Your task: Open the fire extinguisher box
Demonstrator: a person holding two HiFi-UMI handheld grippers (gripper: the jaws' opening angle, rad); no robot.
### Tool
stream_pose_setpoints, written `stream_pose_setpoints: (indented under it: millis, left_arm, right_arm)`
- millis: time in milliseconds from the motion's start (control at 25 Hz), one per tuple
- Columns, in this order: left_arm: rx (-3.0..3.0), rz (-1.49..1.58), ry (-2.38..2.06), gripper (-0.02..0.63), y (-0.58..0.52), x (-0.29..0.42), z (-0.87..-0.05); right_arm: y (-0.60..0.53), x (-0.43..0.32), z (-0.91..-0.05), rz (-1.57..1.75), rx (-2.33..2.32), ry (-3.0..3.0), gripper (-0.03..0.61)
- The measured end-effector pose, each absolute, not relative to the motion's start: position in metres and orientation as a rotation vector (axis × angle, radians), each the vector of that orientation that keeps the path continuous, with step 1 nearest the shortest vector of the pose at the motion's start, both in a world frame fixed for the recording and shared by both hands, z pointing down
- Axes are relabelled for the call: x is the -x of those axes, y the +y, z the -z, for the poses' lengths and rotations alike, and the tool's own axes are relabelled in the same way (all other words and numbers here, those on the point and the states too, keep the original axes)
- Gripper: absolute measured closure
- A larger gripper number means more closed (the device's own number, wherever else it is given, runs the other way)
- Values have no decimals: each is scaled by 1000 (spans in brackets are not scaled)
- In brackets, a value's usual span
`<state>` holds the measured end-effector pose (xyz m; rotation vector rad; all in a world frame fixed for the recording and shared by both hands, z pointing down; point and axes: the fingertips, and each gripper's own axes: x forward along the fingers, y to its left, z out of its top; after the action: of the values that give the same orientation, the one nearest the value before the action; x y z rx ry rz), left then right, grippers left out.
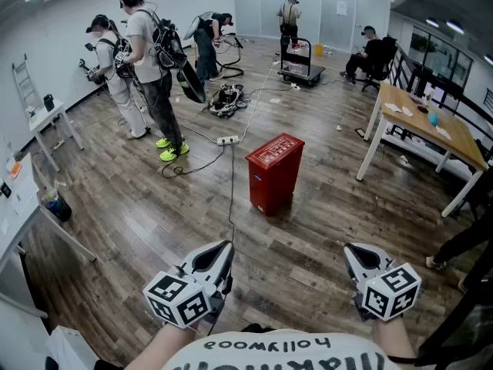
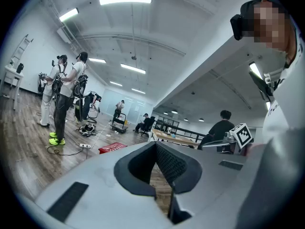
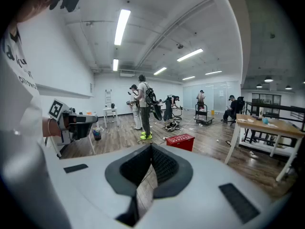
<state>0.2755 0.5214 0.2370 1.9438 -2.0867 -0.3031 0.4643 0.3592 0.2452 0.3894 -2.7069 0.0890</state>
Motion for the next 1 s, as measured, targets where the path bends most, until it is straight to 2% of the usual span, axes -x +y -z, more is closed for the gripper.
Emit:
stream_pose_setpoints:
  millis: [1000]
  left_arm:
    - [-1955,259,-2073,607,517,-249,-248]
  right_arm:
    - [362,-431,-253,-201,-362,-2763,566]
